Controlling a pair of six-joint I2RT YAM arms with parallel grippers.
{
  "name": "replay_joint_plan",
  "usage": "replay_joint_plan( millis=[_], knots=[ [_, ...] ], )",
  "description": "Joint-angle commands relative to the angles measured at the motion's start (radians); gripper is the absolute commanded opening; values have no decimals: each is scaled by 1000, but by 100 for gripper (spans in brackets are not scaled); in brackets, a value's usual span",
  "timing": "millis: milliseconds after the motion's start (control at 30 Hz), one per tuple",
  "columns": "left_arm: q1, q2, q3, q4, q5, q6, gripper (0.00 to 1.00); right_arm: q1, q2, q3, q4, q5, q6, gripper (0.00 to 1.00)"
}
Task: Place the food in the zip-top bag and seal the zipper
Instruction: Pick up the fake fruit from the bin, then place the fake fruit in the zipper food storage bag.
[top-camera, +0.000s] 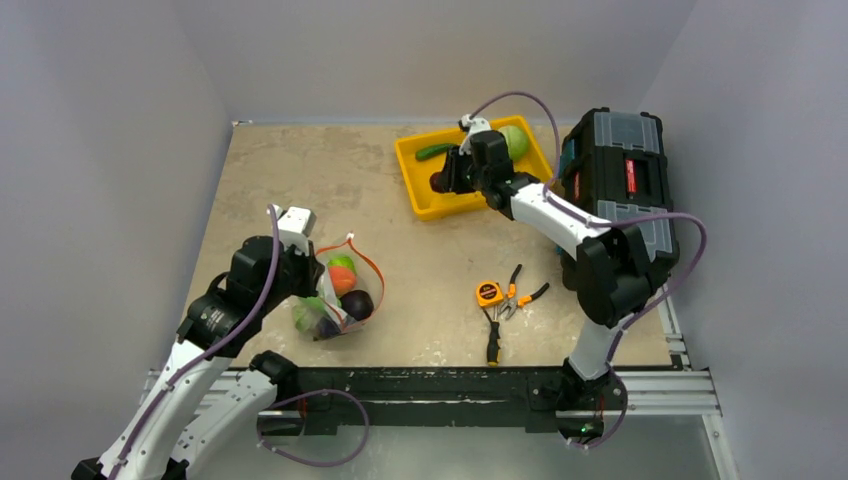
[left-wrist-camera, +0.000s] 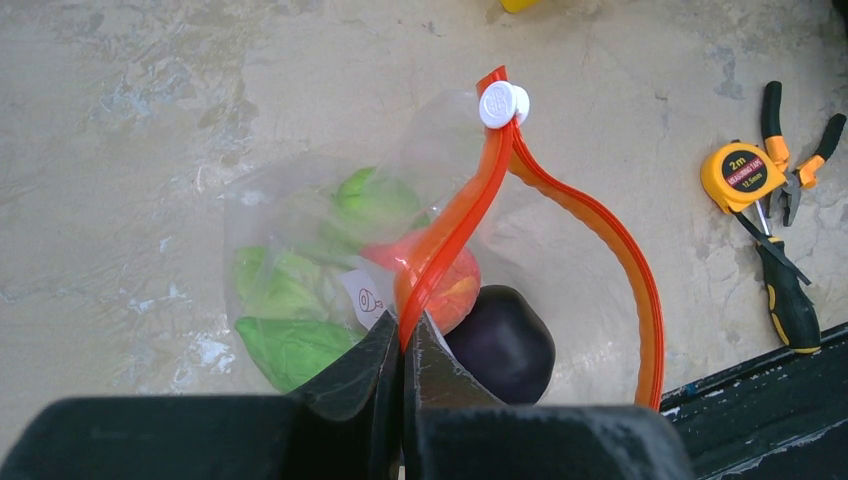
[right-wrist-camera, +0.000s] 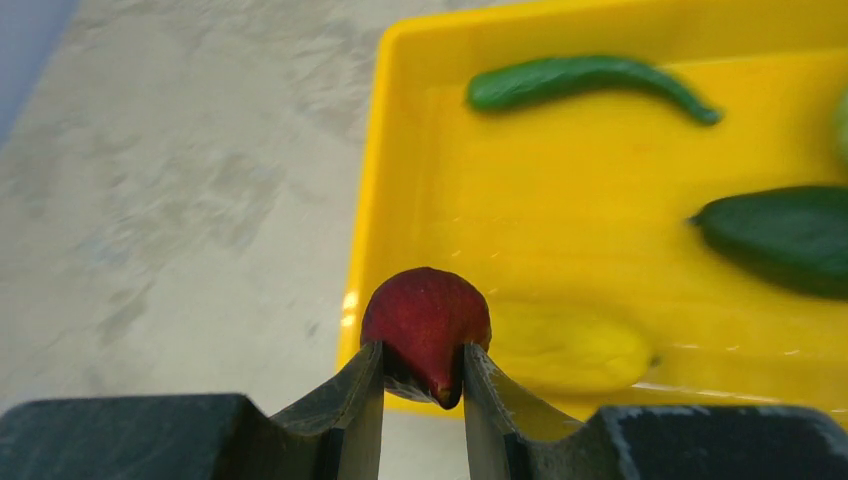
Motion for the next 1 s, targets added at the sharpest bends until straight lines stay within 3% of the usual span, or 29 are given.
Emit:
replay_joint_plan(
  millis=[0, 67, 167, 333, 467, 600, 800, 967],
  knots=[
    [-3, -13, 24, 28, 7, -1, 0, 17, -182, -172, 261, -396, 176, 0],
    [-3, -14, 25, 28, 8, -1, 0, 41, -269, -276, 377, -524, 208, 0],
    [-3, -23, 25, 28, 8, -1, 0, 119, -398, -417, 493, -572, 225, 0],
    [-3, -32, 25, 31, 10, 1, 0, 302, -570, -549, 563, -484, 229, 0],
    [-4, -36, 25, 30, 12, 1, 0, 449, -611, -618, 666, -400, 272, 0],
    [-4, -45, 25, 30, 12, 1, 0, 555, -511, -560, 674, -344, 267, 0],
    [-4, -62, 24, 24, 2, -6, 0, 679, -378, -376, 436, -13, 128, 0],
    [-4, -73, 22, 26, -1, -8, 0, 714, -309, -295, 344, 183, 83, 0]
  ],
)
